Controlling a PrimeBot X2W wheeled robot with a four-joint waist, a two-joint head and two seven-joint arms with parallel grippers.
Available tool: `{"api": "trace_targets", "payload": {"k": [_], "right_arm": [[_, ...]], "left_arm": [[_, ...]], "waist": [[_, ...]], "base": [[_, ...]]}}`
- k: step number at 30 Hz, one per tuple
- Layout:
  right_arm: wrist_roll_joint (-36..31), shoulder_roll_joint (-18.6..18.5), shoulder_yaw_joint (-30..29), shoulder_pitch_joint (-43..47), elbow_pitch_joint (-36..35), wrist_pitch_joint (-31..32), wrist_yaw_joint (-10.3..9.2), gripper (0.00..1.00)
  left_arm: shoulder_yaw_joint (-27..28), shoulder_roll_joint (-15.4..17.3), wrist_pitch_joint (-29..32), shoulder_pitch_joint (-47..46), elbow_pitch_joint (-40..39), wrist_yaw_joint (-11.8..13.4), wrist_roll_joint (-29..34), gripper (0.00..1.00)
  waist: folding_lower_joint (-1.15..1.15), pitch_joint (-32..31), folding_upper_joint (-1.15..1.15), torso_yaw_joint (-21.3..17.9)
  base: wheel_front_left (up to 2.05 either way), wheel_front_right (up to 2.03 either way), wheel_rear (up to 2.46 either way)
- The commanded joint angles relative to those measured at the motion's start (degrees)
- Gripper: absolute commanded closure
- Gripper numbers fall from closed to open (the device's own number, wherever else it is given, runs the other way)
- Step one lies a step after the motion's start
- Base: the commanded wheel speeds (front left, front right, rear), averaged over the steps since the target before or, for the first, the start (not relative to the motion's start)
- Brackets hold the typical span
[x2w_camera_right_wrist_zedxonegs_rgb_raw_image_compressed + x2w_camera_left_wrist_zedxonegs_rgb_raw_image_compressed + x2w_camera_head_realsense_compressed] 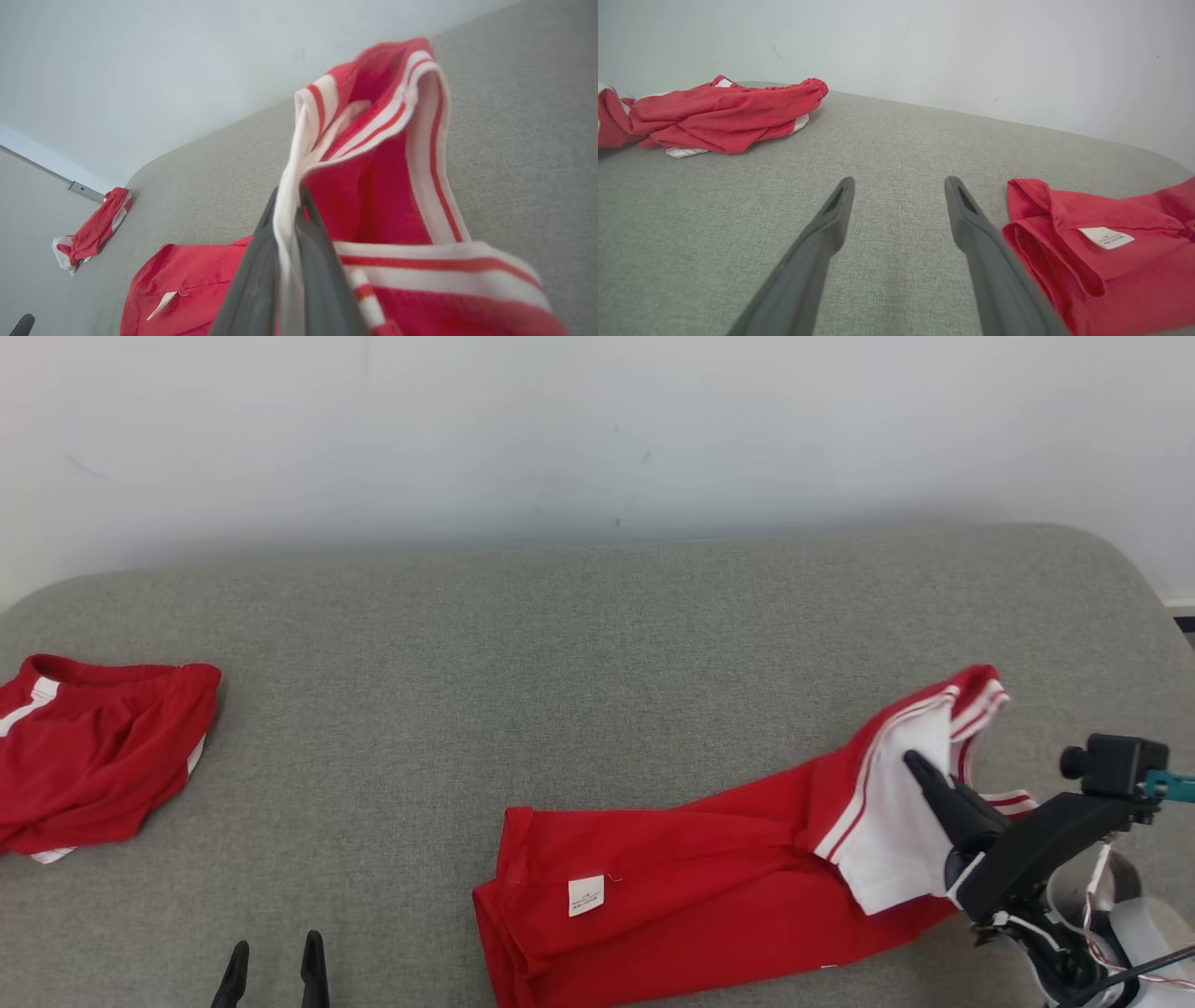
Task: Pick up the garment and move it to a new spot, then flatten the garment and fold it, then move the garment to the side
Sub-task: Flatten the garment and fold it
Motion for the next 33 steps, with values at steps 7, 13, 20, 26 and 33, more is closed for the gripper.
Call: {"api": "trace_targets", "payload": {"k": [7, 13, 20, 26, 33], "right_arm": [[3.36, 2.12, 3.41, 1.84, -7.92, 2.54, -0.03, 1.0], [3.61, 4.51, 6.43, 2.49, -11.54, 3.97, -0.02, 1.0], [2.22, 7.27, 9.61, 2.31, -12.5, 4.26, -0.02, 1.0], [-1.19, 10.33, 12.89, 0.82, -9.34, 3.42, -0.02, 1.0], [-4.5, 13.48, 15.52, -1.67, -3.2, 1.01, -0.02, 1.0]], "left_arm": [[0.08, -0.53, -0.32, -0.39, 0.57, -0.59, 0.57, 0.0], [-0.36, -1.06, -0.32, -0.97, 1.1, -0.95, 0.85, 0.0], [-1.07, -1.57, -0.33, -1.78, 1.97, -1.4, 1.03, 0.0], [-1.83, -2.16, -0.33, -2.42, 2.72, -1.81, 1.31, 0.0], [-2.82, -2.51, -0.32, -3.49, 3.72, -2.47, 1.5, 0.0]], "waist": [[0.0, 0.31, 0.0, 1.38], [0.0, 0.65, 0.0, 2.87], [0.0, 0.92, 0.0, 4.22], [0.0, 1.15, 0.0, 5.26], [0.0, 1.59, 0.0, 6.76]], "base": [[0.0, 0.0, 0.0], [0.0, 0.0, 0.0], [0.0, 0.0, 0.0], [0.0, 0.0, 0.0], [0.0, 0.0, 0.0]]}}
